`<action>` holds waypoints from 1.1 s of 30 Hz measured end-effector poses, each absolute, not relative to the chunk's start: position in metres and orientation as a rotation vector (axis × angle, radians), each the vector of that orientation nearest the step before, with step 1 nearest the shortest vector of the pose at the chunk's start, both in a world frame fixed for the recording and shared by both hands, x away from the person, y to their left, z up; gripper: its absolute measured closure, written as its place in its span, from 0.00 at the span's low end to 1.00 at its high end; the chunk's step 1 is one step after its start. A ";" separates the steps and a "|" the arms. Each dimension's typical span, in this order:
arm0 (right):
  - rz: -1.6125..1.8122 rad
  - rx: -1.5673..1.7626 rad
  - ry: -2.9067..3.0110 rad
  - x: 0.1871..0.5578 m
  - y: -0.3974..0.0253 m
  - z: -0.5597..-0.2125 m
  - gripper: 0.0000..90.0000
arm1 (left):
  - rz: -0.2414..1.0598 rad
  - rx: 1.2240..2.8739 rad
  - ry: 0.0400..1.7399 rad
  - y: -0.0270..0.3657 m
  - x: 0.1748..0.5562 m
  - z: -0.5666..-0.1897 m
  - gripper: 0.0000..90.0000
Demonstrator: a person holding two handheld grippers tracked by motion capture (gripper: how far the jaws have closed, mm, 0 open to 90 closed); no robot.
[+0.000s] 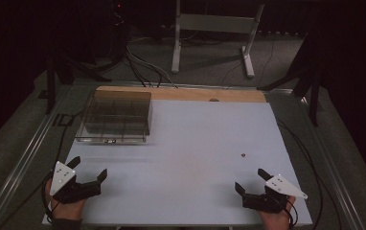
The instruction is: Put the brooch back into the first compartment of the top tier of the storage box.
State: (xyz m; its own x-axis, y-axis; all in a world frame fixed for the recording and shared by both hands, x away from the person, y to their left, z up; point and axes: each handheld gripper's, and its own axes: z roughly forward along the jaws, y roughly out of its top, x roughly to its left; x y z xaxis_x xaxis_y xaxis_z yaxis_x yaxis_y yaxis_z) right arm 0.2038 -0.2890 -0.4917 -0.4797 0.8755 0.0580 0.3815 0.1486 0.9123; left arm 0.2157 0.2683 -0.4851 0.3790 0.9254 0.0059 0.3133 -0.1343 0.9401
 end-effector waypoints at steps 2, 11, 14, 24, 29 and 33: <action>1.303 1.197 1.932 0.203 -0.289 -0.492 0.01 | 0.785 1.666 1.109 0.268 0.216 -0.485 0.00; 1.282 1.180 1.917 0.201 -0.284 -0.491 0.01 | 0.750 1.673 1.093 0.260 0.219 -0.479 0.00; 1.269 1.164 1.924 0.200 -0.281 -0.491 0.01 | 0.736 1.702 1.061 0.248 0.223 -0.471 0.00; 1.252 1.177 1.908 0.198 -0.280 -0.491 0.00 | 0.690 1.747 0.984 0.217 0.243 -0.452 0.00; 1.253 1.178 1.910 0.198 -0.279 -0.491 0.00 | 0.681 1.757 0.950 0.204 0.254 -0.442 0.00; 1.254 1.178 1.908 0.198 -0.279 -0.490 0.00 | 0.681 1.770 0.908 0.186 0.267 -0.432 0.00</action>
